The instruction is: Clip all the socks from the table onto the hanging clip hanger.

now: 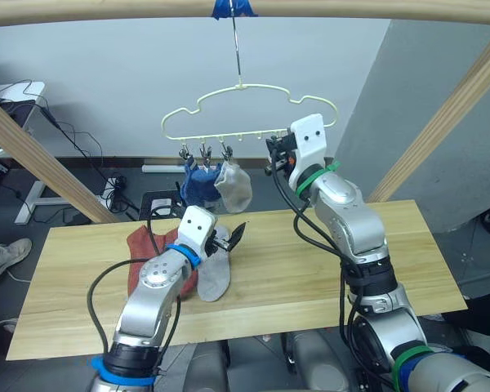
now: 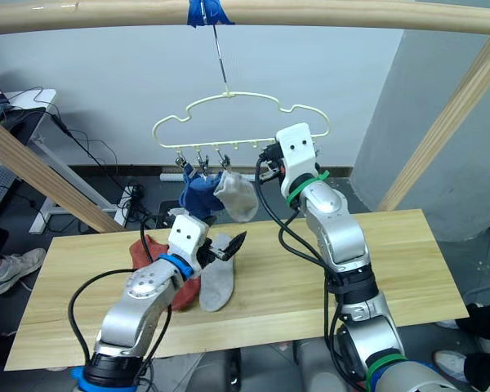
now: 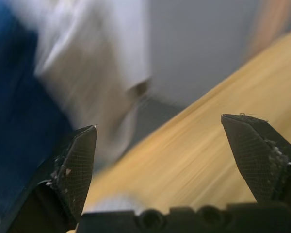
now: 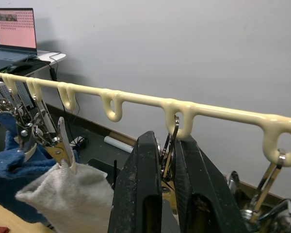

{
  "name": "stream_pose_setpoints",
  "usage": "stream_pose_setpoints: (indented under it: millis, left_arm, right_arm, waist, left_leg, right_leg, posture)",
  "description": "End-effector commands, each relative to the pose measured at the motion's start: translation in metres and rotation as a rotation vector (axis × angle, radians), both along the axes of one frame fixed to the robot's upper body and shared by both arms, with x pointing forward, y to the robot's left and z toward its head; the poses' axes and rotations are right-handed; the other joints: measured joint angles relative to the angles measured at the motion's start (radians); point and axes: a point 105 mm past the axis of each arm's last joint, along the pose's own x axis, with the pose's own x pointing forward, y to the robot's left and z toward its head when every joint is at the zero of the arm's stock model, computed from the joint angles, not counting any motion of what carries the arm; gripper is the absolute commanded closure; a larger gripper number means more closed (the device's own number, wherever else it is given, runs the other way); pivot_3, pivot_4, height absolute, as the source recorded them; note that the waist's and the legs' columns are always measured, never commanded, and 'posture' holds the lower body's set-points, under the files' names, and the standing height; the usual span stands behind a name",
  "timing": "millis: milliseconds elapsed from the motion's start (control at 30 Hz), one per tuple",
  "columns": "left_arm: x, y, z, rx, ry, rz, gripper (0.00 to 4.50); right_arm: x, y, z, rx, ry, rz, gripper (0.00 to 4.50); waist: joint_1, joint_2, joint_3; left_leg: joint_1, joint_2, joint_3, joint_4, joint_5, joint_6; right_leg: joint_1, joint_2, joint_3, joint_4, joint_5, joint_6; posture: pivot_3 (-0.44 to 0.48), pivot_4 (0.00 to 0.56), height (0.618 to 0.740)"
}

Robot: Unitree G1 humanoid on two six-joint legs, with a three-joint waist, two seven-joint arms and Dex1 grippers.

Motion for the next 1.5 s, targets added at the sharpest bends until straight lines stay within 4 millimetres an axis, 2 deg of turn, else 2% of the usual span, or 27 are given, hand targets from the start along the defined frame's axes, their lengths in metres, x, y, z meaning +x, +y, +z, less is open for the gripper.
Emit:
stream_pose_setpoints:
  millis: [33,167,333,567,700,800,1067,1267,1400,1500]
  left_arm:
    - [0.008,0.001,-0.018,0.012,0.072,0.082,0.00]
    - [0.018,-0.002,-0.035,0.019,0.141,0.127,0.00]
    - [0.027,0.006,-0.048,0.019,0.188,0.220,0.00]
    - [0.025,0.004,-0.051,-0.029,0.207,0.264,0.00]
    - [0.022,0.005,-0.060,-0.065,0.269,0.289,0.00]
    - [0.021,0.005,-0.065,-0.056,0.299,0.288,0.63]
    - [0.020,0.007,-0.068,0.005,0.299,0.269,2.85]
    - [0.014,0.002,-0.069,0.078,0.247,0.201,3.87]
    - [0.018,-0.021,-0.043,0.165,0.034,0.068,4.46]
    - [0.022,-0.046,-0.014,0.191,-0.136,-0.025,4.50]
  right_arm:
    - [-0.006,0.000,0.014,0.027,-0.039,0.026,4.48]
    - [-0.009,0.002,0.013,0.018,-0.029,0.040,4.48]
    - [-0.009,0.002,0.012,0.013,-0.018,0.044,4.48]
    - [-0.010,0.001,0.010,0.009,-0.007,0.043,4.48]
    - [-0.010,0.001,0.010,0.009,-0.006,0.043,4.48]
    - [-0.010,0.002,0.011,0.009,-0.006,0.043,4.48]
    - [-0.010,0.001,0.013,0.006,-0.014,0.040,4.48]
    - [-0.010,0.001,0.013,0.005,-0.017,0.036,4.48]
    - [-0.010,0.000,0.014,0.007,-0.018,0.033,4.48]
    - [-0.010,0.000,0.016,0.011,-0.017,0.033,4.48]
  waist:
    - [0.000,0.000,0.000]
    - [0.000,0.000,0.000]
    - [-0.001,0.000,0.000]
    - [-0.001,0.000,0.000]
    - [-0.001,0.000,0.000]
    - [-0.001,0.000,0.000]
    - [-0.001,0.000,0.000]
    - [-0.001,0.000,0.000]
    - [-0.001,0.000,0.000]
    - [0.000,0.000,0.000]
  left_leg:
    - [0.000,0.000,0.000,0.000,0.000,0.000]
    - [0.000,0.000,0.000,0.000,0.000,0.000]
    - [0.000,0.000,0.000,0.000,0.000,0.000]
    - [0.000,0.000,0.000,0.000,0.000,0.000]
    - [0.000,0.000,0.000,0.000,0.000,0.000]
    - [0.000,0.000,0.000,0.000,0.000,0.000]
    - [0.000,0.000,0.000,0.000,0.000,0.000]
    - [0.000,0.000,0.000,0.000,0.000,0.000]
    - [0.000,0.000,0.000,-0.001,0.000,0.000]
    - [-0.001,0.000,0.000,-0.001,0.000,0.000]
  right_leg:
    - [0.000,0.000,0.000,0.000,0.000,0.000]
    - [0.000,0.000,0.000,0.000,0.000,0.000]
    - [0.000,0.000,0.000,0.000,0.000,0.000]
    - [0.000,0.000,0.000,0.000,0.000,0.000]
    - [0.000,0.000,0.000,0.000,0.000,0.001]
    - [0.000,0.000,0.000,0.000,-0.001,0.001]
    - [0.000,0.000,0.000,0.000,-0.001,0.002]
    - [0.000,0.000,0.000,-0.001,-0.002,0.004]
    - [0.000,0.000,0.000,-0.001,-0.002,0.004]
    - [0.000,0.000,0.000,-0.001,-0.002,0.003]
  posture:
    - [-0.192,0.237,0.740]
    - [-0.203,0.243,0.740]
    - [-0.211,0.246,0.740]
    - [-0.224,0.245,0.740]
    - [-0.224,0.246,0.740]
    - [-0.224,0.246,0.740]
    - [-0.227,0.250,0.740]
    - [-0.230,0.249,0.740]
    - [-0.230,0.249,0.740]
    - [-0.242,0.252,0.740]
